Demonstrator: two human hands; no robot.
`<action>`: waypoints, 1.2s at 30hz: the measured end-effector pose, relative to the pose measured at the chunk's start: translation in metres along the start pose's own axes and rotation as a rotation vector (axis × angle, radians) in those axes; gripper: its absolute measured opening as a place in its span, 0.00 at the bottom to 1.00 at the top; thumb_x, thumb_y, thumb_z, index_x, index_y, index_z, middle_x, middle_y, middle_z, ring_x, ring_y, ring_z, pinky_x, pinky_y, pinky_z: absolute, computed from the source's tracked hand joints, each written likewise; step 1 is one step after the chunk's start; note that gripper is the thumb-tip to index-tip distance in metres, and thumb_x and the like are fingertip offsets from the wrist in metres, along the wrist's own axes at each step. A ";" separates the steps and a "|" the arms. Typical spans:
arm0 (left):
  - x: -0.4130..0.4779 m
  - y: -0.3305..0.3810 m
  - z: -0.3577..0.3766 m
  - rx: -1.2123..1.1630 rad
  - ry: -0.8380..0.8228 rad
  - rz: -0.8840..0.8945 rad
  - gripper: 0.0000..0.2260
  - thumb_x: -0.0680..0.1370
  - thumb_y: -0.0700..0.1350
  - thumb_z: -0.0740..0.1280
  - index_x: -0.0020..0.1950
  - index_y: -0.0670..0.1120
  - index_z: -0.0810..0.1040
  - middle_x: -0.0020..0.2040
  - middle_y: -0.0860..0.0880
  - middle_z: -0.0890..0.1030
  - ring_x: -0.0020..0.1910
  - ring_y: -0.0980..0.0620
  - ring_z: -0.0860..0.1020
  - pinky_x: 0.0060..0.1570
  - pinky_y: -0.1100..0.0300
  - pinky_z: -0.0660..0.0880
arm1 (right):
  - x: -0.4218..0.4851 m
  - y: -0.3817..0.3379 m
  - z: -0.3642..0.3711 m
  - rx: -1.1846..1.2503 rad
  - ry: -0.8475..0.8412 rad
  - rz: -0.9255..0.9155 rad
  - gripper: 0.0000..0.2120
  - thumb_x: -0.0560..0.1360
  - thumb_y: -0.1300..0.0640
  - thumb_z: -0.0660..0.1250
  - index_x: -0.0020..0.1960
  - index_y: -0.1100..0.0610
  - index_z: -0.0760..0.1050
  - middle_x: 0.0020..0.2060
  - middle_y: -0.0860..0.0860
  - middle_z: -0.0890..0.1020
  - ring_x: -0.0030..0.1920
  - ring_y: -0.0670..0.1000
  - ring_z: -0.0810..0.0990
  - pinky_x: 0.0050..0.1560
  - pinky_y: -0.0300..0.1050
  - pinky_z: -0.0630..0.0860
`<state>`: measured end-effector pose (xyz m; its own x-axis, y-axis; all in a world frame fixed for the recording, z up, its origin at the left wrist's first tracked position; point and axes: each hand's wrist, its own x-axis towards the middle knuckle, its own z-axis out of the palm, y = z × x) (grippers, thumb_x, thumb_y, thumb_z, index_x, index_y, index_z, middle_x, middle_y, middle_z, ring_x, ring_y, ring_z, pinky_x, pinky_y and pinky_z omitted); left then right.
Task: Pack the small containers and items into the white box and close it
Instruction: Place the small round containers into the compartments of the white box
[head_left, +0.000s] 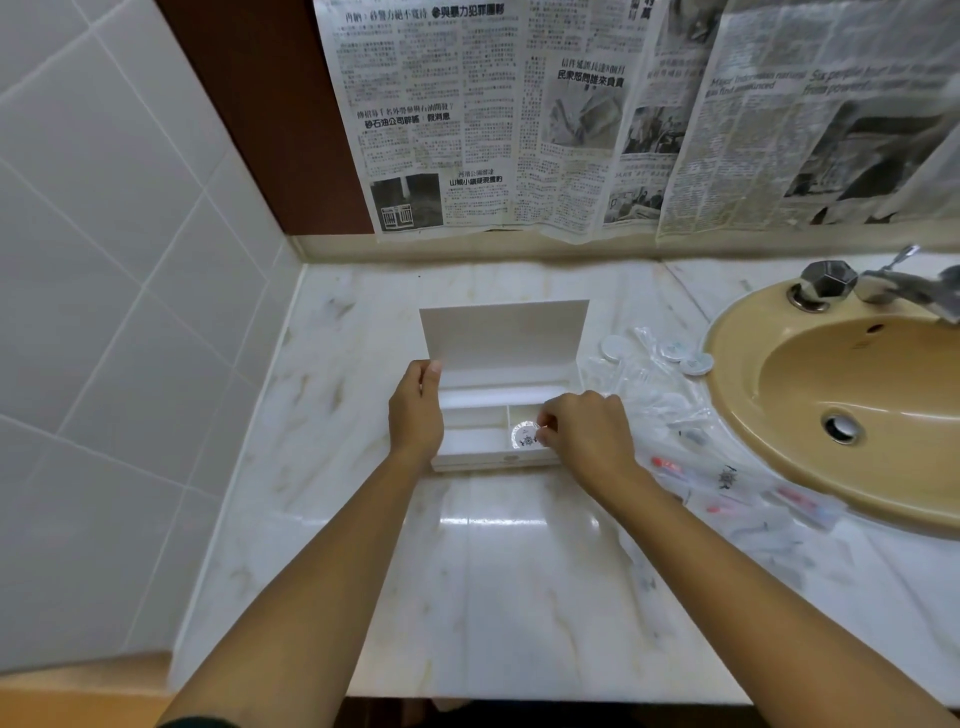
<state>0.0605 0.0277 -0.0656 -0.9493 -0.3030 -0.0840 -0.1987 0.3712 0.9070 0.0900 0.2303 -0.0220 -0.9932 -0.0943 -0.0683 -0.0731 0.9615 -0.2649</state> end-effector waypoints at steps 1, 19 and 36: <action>0.000 0.000 0.000 0.002 0.001 -0.001 0.13 0.85 0.54 0.55 0.50 0.49 0.74 0.41 0.50 0.75 0.37 0.54 0.69 0.38 0.63 0.68 | 0.001 0.000 0.001 -0.028 -0.002 -0.011 0.05 0.74 0.54 0.68 0.46 0.49 0.83 0.40 0.49 0.85 0.46 0.54 0.80 0.49 0.47 0.67; 0.001 -0.002 0.001 0.009 0.006 0.022 0.13 0.85 0.53 0.55 0.54 0.48 0.75 0.44 0.52 0.78 0.41 0.59 0.73 0.41 0.69 0.69 | 0.034 0.097 -0.030 0.267 0.288 0.272 0.13 0.74 0.58 0.65 0.57 0.53 0.80 0.48 0.52 0.82 0.46 0.53 0.77 0.45 0.46 0.72; 0.000 -0.002 0.001 0.020 0.018 0.045 0.12 0.85 0.51 0.56 0.52 0.47 0.75 0.40 0.53 0.75 0.37 0.59 0.70 0.36 0.75 0.67 | 0.065 0.166 -0.022 -0.004 0.212 0.312 0.19 0.74 0.67 0.62 0.64 0.56 0.73 0.52 0.60 0.80 0.52 0.63 0.78 0.46 0.52 0.75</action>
<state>0.0605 0.0282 -0.0681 -0.9527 -0.3018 -0.0357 -0.1611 0.4020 0.9013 0.0114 0.3891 -0.0496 -0.9645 0.2583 0.0553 0.2359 0.9365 -0.2593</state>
